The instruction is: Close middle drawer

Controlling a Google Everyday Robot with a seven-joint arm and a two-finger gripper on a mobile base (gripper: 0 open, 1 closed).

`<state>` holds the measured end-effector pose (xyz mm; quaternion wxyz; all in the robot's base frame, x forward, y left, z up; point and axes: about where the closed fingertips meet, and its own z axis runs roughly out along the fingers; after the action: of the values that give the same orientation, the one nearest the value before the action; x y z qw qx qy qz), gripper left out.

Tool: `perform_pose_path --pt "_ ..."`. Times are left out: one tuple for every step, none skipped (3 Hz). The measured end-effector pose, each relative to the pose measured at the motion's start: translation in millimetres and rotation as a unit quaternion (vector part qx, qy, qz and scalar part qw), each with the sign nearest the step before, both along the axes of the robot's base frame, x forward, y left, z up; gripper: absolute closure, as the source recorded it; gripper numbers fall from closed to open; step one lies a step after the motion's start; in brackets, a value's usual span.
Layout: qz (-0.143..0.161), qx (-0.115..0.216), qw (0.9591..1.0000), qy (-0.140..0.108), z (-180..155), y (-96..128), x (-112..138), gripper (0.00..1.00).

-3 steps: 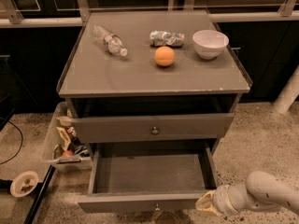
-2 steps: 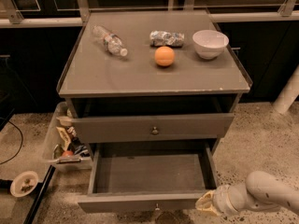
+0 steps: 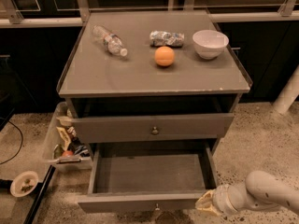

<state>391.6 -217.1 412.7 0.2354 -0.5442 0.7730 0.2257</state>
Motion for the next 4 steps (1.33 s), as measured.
perform_pose_path --pt "-0.007 0.016 0.9997 -0.017 1.4 -1.9 14.8 0.12" --pt "-0.006 0.019 0.9993 -0.03 3.1 -2.0 20.8 0.14" --pt "0.013 0.032 0.9963 -0.078 12.4 2.6 51.9 0.37" --pt "0.033 0.029 0.9915 -0.123 22.8 1.3 95.7 0.61"
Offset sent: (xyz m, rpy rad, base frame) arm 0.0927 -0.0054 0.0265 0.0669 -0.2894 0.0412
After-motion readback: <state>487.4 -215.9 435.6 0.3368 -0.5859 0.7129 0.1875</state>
